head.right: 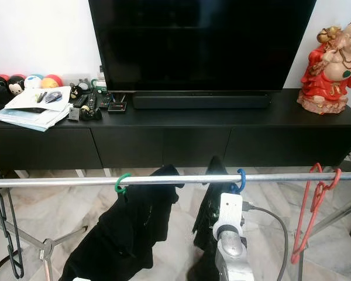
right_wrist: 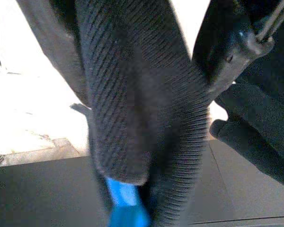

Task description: Hang hanger

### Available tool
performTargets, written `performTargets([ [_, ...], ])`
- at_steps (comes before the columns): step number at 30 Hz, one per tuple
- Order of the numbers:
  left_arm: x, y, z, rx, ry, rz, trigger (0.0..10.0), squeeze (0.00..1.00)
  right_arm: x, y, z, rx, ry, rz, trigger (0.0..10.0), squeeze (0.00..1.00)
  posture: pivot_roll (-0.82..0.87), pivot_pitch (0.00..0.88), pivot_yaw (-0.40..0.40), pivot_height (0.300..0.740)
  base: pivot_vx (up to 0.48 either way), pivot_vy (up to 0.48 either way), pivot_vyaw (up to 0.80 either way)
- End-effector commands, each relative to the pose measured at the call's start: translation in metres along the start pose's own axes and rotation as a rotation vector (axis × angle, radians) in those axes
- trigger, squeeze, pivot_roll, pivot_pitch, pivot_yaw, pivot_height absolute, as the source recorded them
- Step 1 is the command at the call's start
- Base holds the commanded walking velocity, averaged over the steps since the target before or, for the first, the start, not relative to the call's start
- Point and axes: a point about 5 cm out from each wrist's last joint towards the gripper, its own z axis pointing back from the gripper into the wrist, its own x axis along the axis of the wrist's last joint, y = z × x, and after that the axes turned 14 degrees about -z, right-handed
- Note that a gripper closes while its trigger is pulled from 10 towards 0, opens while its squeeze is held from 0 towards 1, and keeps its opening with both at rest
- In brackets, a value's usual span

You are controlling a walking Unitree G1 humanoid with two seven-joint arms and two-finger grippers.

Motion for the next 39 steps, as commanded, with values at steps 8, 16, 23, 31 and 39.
performTargets([
  [8,-0.0033,0.002,0.0007,-0.001,0.011,-0.017,10.0,0.0,0.01,0.0055,-0.006,0.018,-0.03,-0.02,0.0,0.0,0.08,0.0,0.021,0.74,0.0,0.0,0.0],
  [16,-0.0047,0.0031,0.001,0.002,0.015,-0.021,10.0,0.0,0.0125,0.0098,-0.0084,0.029,-0.038,-0.025,0.0,0.0,0.08,0.0,0.025,0.74,0.0,0.0,0.0],
  [23,-0.0047,0.0032,0.0011,0.001,0.015,-0.026,10.0,0.0,0.0119,0.0098,-0.0085,0.028,-0.037,-0.03,0.0,0.0,0.08,0.0,0.025,0.74,0.0,0.0,0.0],
  [31,-0.0053,0.0029,0.0011,-0.002,0.017,-0.028,10.0,0.0,0.0104,0.0065,-0.0079,0.016,-0.026,-0.072,10.0,0.0,0.08,0.0,0.025,0.74,0.0,0.0,0.0],
  [39,-0.0055,0.0028,0.0011,-0.001,0.019,-0.027,10.0,0.0,0.011,0.0079,-0.0085,0.026,-0.022,-0.092,10.0,0.0,0.09,0.0,0.023,0.74,0.0,0.0,0.0],
])
